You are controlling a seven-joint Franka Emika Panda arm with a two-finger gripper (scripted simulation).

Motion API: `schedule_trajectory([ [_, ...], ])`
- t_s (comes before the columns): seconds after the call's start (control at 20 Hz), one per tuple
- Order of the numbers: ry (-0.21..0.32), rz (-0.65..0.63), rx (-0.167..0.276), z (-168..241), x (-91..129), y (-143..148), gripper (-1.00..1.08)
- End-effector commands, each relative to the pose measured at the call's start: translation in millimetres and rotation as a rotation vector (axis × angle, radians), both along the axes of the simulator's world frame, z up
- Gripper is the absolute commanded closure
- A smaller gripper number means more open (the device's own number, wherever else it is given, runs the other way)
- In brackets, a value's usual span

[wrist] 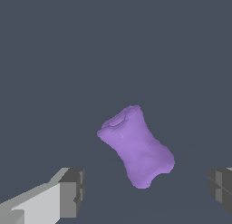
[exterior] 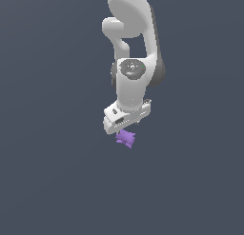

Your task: Pick up the object and move it to a goal position.

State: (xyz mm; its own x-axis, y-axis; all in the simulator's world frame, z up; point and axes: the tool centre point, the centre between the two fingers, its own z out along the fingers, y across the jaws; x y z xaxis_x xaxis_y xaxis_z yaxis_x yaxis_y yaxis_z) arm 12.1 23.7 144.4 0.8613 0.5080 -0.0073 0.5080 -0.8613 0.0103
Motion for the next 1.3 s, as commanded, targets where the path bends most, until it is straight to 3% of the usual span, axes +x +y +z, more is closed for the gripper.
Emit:
schedule_trajectory([
  [0.0,0.001,0.069,0.001,-4,0,-1,-0.92],
  [0.75,0.004,0.458,0.008,-24,2,-4,-0.92],
  [1.25,0.003,0.595,0.012,-31,2,-5,-0.92],
])
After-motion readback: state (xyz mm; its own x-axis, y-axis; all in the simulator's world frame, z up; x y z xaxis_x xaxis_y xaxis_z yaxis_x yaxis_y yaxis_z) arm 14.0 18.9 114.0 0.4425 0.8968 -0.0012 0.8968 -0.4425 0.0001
